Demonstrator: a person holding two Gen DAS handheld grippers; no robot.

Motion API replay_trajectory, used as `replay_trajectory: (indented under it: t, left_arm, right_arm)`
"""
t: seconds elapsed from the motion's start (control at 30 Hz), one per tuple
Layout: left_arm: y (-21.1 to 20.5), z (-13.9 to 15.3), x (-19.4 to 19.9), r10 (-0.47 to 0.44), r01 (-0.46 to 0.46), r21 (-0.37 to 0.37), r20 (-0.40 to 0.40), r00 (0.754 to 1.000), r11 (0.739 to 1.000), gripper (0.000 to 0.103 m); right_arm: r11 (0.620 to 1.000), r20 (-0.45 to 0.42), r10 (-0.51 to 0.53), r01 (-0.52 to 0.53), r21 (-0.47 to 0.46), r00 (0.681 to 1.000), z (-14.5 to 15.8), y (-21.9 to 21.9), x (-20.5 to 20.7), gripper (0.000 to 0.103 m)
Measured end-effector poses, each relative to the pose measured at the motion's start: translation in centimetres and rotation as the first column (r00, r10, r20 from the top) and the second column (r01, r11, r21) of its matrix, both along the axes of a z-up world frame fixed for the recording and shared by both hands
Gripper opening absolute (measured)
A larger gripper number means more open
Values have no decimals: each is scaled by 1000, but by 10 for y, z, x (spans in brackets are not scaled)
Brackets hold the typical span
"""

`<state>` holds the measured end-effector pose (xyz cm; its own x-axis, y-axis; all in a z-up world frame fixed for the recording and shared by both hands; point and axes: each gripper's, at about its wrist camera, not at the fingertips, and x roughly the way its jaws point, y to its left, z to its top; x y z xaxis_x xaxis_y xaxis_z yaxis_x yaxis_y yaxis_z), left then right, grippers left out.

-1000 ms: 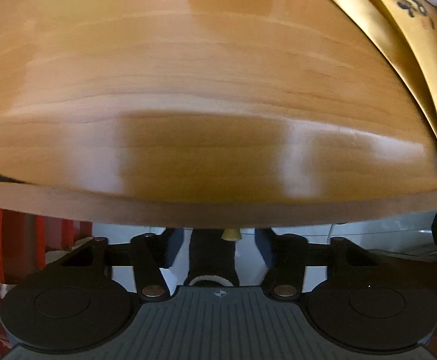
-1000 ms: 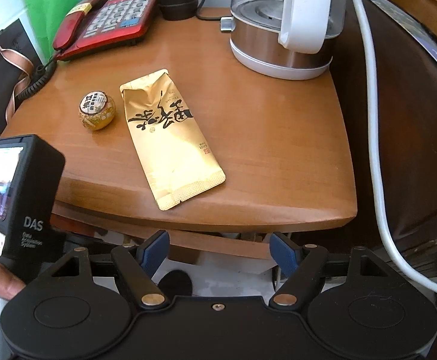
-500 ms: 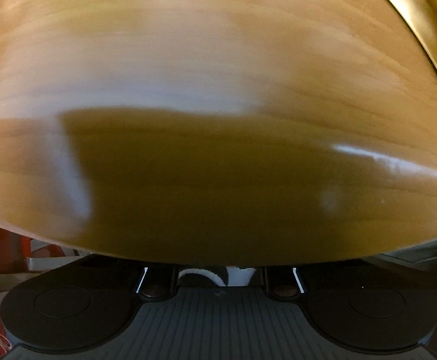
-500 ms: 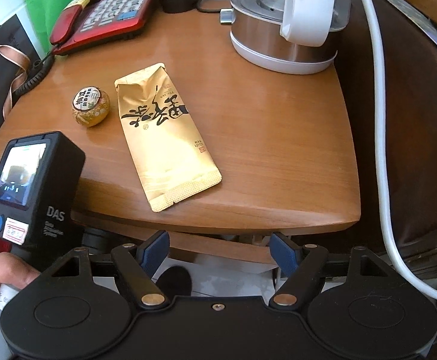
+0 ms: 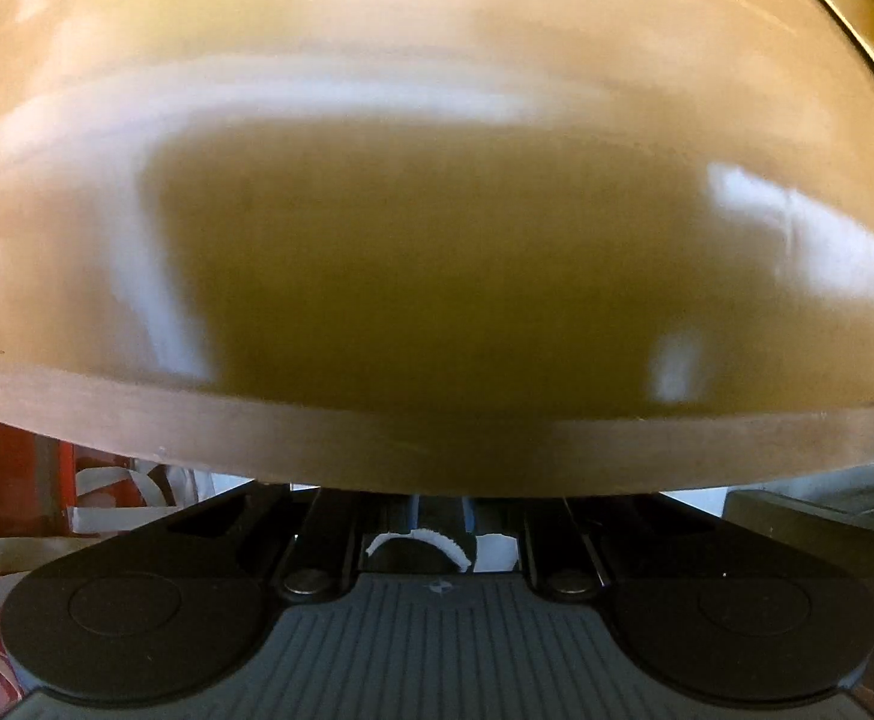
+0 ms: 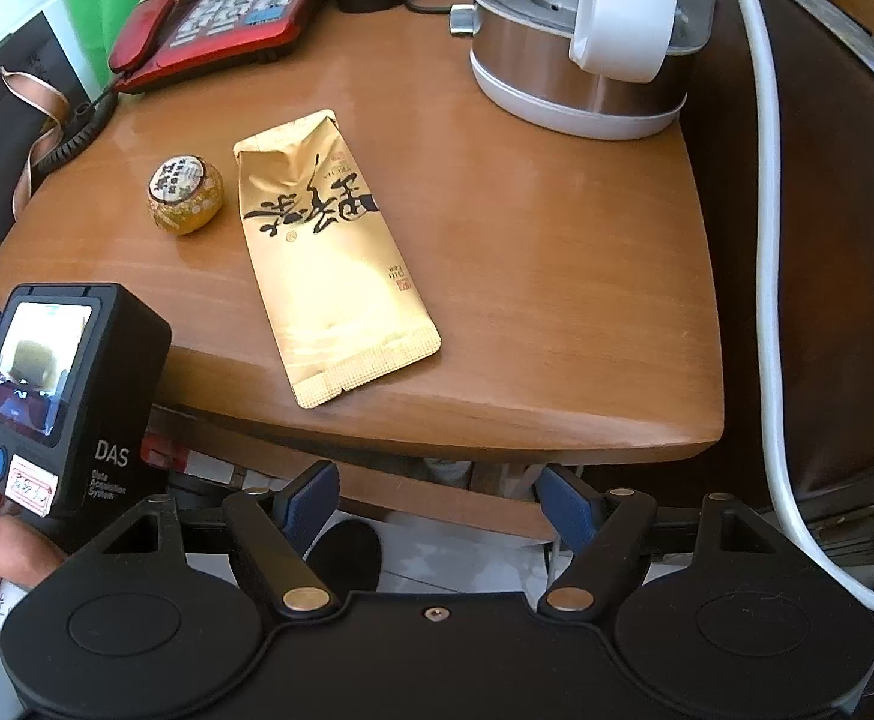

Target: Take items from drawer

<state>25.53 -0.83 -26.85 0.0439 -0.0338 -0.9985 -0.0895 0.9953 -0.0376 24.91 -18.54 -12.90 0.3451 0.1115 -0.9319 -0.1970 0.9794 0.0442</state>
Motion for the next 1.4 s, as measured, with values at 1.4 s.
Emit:
replay_trajectory:
  t: [1.4]
  left_arm:
    - [31,-27,-128,-8,2,-61,-96,995,998,0]
  right_arm:
    - [994,-88,-68,75,79,994,-9,-3,18,66]
